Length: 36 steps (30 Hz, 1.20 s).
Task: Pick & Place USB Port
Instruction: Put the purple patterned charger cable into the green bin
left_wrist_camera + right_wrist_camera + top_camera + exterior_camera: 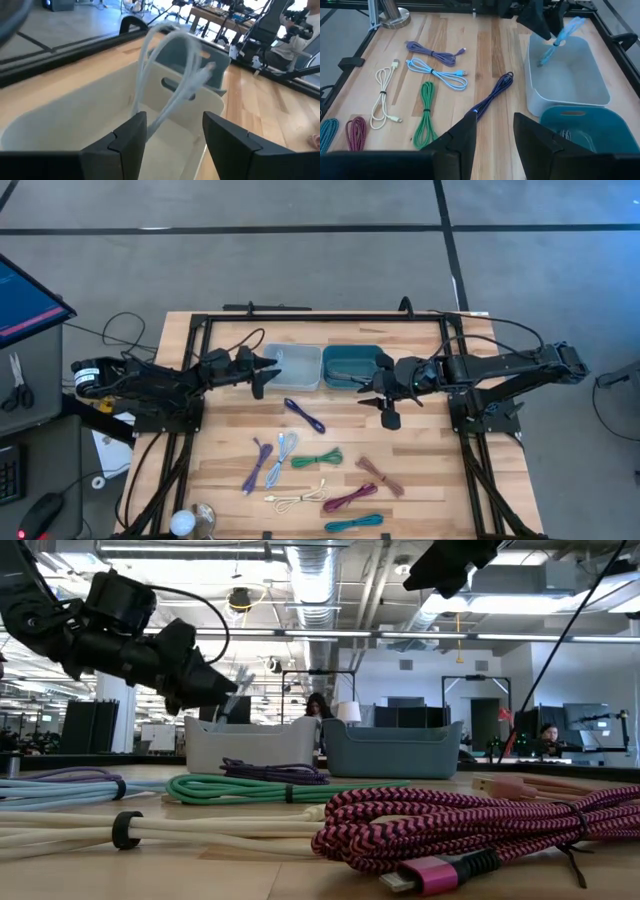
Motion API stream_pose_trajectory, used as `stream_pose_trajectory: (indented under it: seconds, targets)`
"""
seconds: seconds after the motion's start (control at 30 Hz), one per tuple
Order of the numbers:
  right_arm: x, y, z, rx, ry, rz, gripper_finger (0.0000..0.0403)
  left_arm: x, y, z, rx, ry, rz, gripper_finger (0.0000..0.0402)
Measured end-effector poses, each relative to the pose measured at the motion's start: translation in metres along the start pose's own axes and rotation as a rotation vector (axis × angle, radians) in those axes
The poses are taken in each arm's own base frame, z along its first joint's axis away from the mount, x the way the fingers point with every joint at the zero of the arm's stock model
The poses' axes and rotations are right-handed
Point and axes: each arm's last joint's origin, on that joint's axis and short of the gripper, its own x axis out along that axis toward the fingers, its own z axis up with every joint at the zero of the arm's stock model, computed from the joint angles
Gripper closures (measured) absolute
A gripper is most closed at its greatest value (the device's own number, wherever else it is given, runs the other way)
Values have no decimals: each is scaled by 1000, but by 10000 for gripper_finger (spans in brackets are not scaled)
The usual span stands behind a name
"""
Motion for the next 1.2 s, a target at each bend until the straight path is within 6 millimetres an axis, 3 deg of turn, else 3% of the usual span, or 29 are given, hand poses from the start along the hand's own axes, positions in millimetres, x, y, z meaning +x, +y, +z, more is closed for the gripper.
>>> stream_pose_trajectory:
  seconds: [0.23, 0.4, 0.77, 1.0, 1.2]
  targets:
    - [0, 0, 0, 0, -4, 0, 281, 9, -3, 19, 11, -63, -14, 211]
    - [0, 0, 0, 5, 1, 0, 281, 9, -4, 20, 11, -63, -20, 214]
    - [1, 1, -1, 6, 11, 2, 281, 6, -17, 17, 59, 26, -464, 272]
    - [1, 0, 1, 9, -14, 1, 281, 4, -19, 19, 86, 13, -512, 303]
    - [1, -1, 3, 13, -26, -3, 281, -1, -33, 24, 142, -39, -573, 313]
